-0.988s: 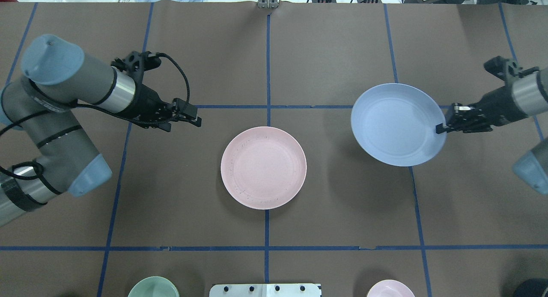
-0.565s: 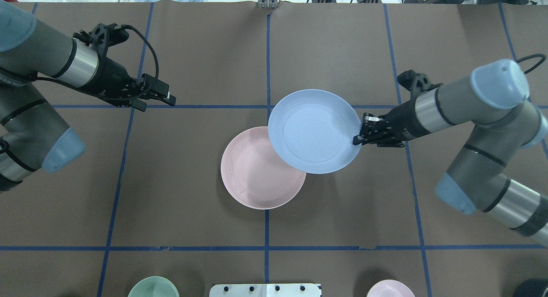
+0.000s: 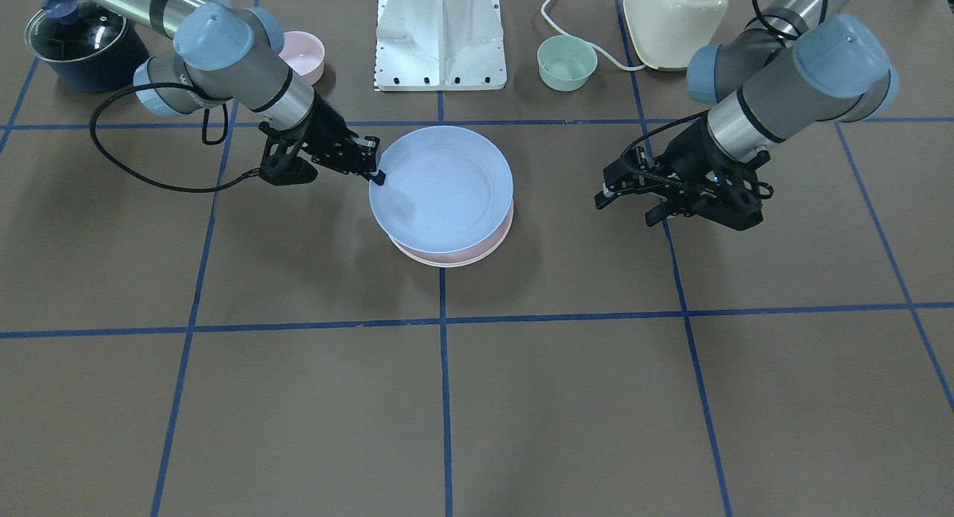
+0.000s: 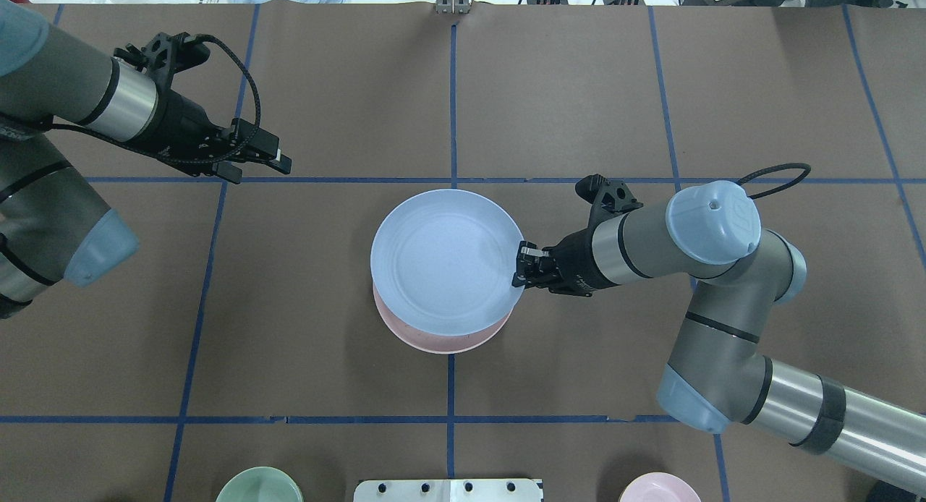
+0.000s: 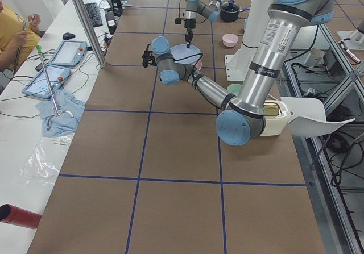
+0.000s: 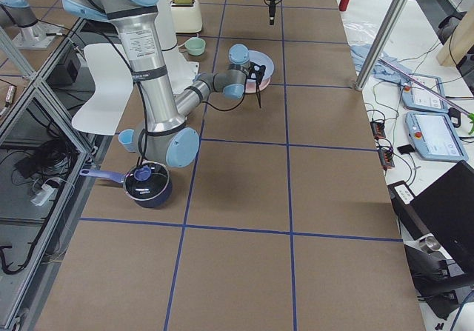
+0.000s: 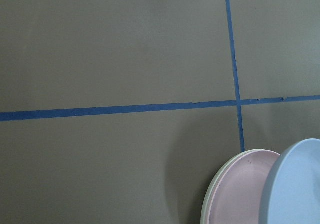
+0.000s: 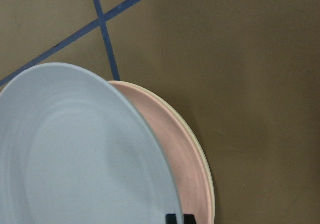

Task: Stack three plates with pink and blue
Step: 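Carry the light blue plate with the right gripper onto the pink plate, then release the light blue plate and pull the right gripper away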

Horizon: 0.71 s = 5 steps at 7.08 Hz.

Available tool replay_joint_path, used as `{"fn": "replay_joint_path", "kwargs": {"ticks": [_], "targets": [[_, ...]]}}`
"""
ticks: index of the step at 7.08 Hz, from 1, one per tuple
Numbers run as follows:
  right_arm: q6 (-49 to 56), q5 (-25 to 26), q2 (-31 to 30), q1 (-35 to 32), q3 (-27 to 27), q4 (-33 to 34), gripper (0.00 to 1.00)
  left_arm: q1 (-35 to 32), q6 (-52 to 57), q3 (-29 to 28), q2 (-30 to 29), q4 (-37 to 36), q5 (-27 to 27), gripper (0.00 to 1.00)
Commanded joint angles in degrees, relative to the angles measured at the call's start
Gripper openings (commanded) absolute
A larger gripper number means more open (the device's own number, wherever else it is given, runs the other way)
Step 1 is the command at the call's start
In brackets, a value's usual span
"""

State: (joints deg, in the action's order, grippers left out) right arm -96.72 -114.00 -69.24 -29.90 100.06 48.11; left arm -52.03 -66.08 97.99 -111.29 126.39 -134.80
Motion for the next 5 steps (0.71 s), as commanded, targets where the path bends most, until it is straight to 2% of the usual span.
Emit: {"fn": "replay_joint_path", "kwargs": {"ticks": [1,2,5], "targets": [[-0.05,2.11,0.33,1.5,-0.31,0.23,0.0,0.08,-0.45,0.44,0.11,0.0,0.07,1.0],[-0.05,2.21,0.25,1.51,-0.57,0.23,0.99,0.08,-0.45,0.45,0.11,0.0,0.07,1.0],[0.13,1.77,-1.06,0.29,-0.66,0.06,1.0,0.08,-0.28,0.27,0.28,0.0,0.24,1.0]]}}
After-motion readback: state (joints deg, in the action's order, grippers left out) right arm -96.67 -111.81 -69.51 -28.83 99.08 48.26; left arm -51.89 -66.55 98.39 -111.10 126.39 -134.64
